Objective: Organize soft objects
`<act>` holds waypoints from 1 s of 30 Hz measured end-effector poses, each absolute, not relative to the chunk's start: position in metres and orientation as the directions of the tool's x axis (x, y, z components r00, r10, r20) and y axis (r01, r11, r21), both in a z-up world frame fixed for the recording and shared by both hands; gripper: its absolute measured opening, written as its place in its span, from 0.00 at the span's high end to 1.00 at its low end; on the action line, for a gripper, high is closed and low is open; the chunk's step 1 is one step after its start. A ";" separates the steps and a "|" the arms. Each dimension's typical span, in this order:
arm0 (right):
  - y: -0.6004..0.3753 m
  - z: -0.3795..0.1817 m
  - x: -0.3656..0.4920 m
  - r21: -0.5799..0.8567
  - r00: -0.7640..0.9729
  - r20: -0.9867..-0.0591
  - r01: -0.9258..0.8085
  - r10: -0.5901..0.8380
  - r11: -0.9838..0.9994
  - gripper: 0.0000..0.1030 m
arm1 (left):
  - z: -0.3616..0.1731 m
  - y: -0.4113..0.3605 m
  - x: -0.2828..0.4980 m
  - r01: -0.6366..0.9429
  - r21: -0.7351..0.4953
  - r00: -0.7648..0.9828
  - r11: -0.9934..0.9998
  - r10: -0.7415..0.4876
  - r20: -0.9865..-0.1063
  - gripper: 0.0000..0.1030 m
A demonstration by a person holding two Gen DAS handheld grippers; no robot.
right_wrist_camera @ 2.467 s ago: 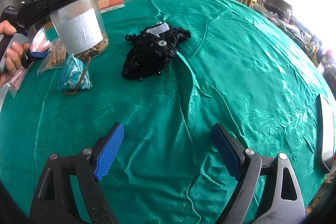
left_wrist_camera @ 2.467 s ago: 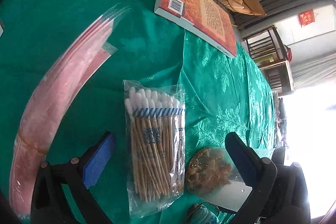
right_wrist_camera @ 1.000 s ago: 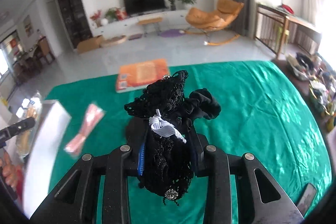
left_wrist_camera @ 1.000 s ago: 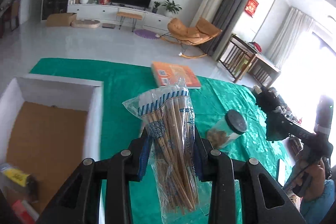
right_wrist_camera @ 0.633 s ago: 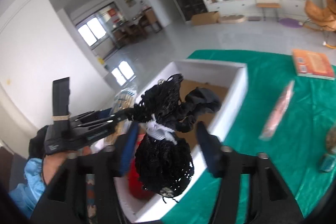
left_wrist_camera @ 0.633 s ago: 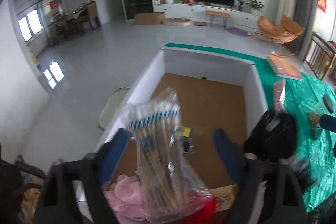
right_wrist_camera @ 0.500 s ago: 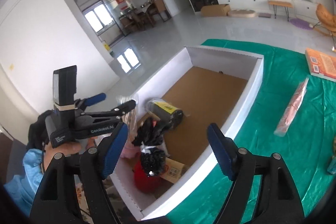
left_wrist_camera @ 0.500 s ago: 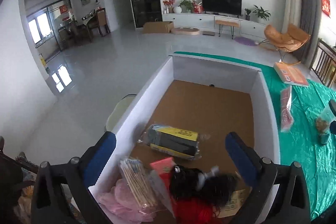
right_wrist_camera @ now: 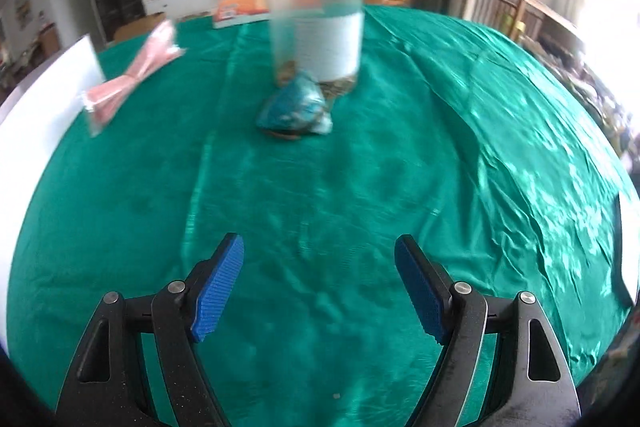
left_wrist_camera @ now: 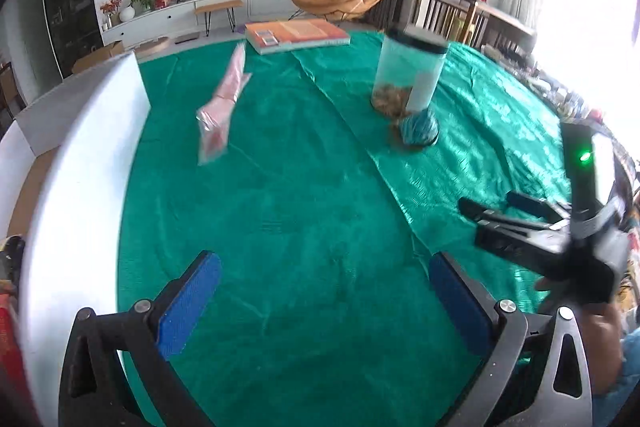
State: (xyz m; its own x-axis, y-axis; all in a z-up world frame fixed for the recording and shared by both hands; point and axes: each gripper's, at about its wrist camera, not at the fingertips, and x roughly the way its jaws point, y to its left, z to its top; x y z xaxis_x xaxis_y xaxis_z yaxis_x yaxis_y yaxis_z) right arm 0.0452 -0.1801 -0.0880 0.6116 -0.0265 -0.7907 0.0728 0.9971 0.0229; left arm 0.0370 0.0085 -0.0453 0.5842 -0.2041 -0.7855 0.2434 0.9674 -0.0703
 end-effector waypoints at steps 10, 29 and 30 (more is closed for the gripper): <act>-0.197 -0.094 0.082 -0.019 0.600 -0.795 0.128 -0.093 0.992 0.15 | -0.104 0.015 0.089 0.128 -0.008 0.577 0.992 -0.081 -0.813 0.00; -0.201 -0.097 0.088 0.007 0.606 -0.793 0.113 -0.063 0.994 0.09 | -0.106 0.015 0.090 0.126 -0.010 0.577 0.992 -0.082 -0.813 0.00; -0.201 -0.097 0.088 0.007 0.607 -0.793 0.113 -0.063 0.994 0.09 | -0.106 0.016 0.090 0.127 -0.010 0.577 0.992 -0.082 -0.813 0.00</act>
State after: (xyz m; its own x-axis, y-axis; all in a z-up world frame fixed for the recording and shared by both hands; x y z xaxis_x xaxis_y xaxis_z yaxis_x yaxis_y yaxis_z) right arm 0.0883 -0.2011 -0.0971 0.6065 -0.0632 -0.7926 0.1129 0.9936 0.0072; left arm 0.0897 0.0155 -0.1057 0.5769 -0.0818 -0.8127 0.1265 0.9919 -0.0100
